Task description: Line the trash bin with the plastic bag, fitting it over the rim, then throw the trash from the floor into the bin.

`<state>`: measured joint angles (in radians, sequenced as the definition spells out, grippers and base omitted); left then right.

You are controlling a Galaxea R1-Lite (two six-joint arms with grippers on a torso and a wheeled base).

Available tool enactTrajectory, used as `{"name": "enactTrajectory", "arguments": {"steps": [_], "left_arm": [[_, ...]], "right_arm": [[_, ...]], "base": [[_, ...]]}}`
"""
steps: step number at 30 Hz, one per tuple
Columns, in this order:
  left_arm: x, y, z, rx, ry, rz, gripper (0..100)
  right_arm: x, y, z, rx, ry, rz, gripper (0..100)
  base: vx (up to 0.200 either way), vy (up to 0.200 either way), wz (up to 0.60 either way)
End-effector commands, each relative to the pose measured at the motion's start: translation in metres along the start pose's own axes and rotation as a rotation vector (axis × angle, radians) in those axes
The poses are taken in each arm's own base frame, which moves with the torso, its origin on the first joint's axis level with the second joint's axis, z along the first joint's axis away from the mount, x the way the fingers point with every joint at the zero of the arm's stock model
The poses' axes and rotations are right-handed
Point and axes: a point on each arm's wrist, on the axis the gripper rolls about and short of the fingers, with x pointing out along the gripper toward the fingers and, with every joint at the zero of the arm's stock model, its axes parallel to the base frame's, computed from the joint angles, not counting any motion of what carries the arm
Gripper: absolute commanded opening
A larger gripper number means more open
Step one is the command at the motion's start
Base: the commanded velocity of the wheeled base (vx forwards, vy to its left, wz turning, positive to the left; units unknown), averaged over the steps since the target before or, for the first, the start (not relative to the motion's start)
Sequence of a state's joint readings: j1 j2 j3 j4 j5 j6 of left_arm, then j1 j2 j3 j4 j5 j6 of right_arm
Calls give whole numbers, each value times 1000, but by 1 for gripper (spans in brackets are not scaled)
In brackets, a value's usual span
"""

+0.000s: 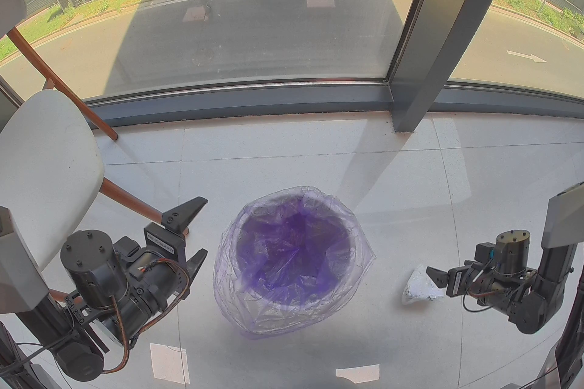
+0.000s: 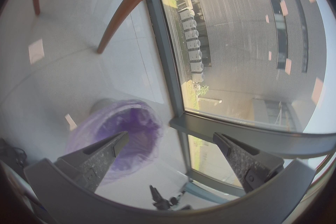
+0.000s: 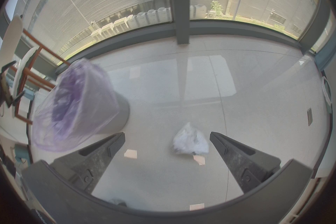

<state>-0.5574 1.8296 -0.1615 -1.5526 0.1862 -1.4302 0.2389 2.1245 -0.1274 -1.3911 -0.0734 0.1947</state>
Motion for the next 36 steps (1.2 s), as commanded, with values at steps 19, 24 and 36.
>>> {"name": "enactTrajectory", "arguments": {"steps": [19, 24, 36], "left_arm": [[-51, -29, 28, 32, 144, -198, 100], [-51, -30, 30, 33, 141, -205, 100], [-51, -27, 42, 26, 122, -193, 100]], "right_arm": [[148, -38, 4, 23, 211, -54, 100], [171, -40, 35, 22, 102, -49, 100], [211, -42, 67, -56, 187, -57, 100]], "base": [[-126, 0, 0], [0, 0, 0], [0, 0, 0]]}}
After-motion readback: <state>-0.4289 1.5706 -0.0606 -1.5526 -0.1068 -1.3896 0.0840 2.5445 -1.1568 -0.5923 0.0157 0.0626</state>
